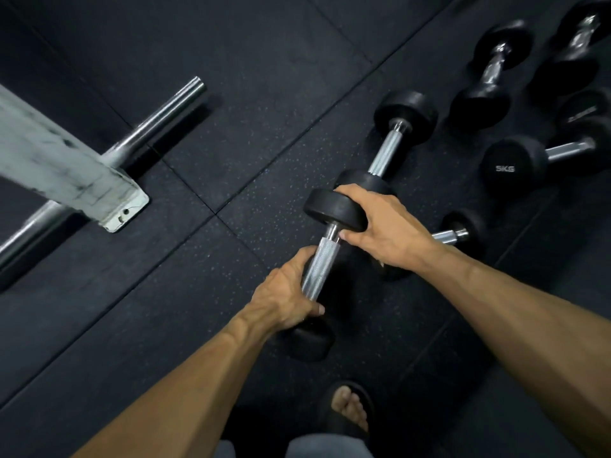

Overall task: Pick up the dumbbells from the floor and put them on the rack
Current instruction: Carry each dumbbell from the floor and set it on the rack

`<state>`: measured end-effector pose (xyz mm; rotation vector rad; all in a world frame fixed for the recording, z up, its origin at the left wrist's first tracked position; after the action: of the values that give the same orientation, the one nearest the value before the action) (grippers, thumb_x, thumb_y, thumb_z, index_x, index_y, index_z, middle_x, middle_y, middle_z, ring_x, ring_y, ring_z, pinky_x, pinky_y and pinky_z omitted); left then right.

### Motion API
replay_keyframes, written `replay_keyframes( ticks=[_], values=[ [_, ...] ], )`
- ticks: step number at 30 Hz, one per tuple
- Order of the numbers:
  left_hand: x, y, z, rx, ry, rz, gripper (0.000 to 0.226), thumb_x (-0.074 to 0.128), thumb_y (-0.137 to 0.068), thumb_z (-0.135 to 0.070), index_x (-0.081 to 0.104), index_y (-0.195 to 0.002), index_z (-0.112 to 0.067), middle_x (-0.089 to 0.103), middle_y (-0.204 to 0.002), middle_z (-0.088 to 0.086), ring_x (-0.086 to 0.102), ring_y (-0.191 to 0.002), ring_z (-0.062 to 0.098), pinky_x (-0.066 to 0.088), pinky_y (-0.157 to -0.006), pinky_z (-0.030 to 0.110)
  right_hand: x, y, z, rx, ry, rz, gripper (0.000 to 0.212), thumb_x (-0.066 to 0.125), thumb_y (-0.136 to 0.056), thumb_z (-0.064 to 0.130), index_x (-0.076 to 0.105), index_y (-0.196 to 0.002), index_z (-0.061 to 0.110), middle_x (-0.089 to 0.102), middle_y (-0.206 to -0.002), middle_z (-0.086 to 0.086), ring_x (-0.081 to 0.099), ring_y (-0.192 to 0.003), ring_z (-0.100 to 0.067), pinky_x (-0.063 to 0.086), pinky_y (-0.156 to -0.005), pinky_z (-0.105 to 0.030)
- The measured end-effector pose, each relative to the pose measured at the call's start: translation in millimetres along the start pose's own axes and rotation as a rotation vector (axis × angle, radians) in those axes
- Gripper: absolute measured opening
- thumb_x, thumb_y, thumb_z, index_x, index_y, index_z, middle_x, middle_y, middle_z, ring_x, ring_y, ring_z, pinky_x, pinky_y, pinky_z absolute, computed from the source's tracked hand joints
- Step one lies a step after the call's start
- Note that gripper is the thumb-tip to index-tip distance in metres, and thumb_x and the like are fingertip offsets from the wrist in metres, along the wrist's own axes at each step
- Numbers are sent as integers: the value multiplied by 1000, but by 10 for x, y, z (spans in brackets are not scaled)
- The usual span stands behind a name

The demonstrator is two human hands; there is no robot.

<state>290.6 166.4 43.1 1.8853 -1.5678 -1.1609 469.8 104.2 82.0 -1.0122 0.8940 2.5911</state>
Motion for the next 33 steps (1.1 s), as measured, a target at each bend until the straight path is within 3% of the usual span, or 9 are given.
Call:
replay_keyframes(
  ticks=[15, 22, 27, 33],
  values=[
    [-910, 2000, -2363, 319, -172, -24, 99, 82, -67, -23, 22, -143, -47, 59, -98, -6, 60, -97, 21, 51, -93, 43, -2596, 1837, 1401, 8, 46, -335, 59, 71, -82, 25, 42, -131, 40, 66, -107, 0, 63, -101, -25, 50, -93, -45],
    [-1155, 3097, -3678, 582, -263, -9, 97, 79, -53, -34, 23, -127, -60, 61, -104, -5, 60, -99, 22, 52, -91, 44, -3906, 3182, 2128, 75, 129, -566, 55, 70, -82, 22, 46, -130, 33, 67, -105, 1, 62, -100, -24, 48, -93, -46],
    [-1086, 3940, -4552, 770, -349, 40, 100, 84, -62, -22, 26, -138, -54, 59, -93, -9, 62, -91, 20, 54, -89, 44, -4600, 4302, 2508, 163, 170, -752, 55, 70, -82, 19, 47, -129, 33, 68, -103, 4, 63, -99, -25, 47, -94, -43],
    [-463, 4733, -5470, 990, -500, 147, 99, 86, -63, -21, 29, -137, -53, 62, -108, -11, 61, -96, 15, 53, -90, 39, -5043, 5711, 2418, 311, 130, -943, 57, 73, -79, 22, 44, -126, 39, 69, -103, 4, 65, -97, -25, 50, -93, -45]
  ],
)
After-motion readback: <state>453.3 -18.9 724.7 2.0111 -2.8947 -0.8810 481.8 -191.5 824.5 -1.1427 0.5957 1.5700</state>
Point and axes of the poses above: each hand's wrist, its own y-axis away from the middle knuckle, its own x-axis out of the palm, z = x × y, the point moved 3 cm from there along -y, towards the middle knuckle
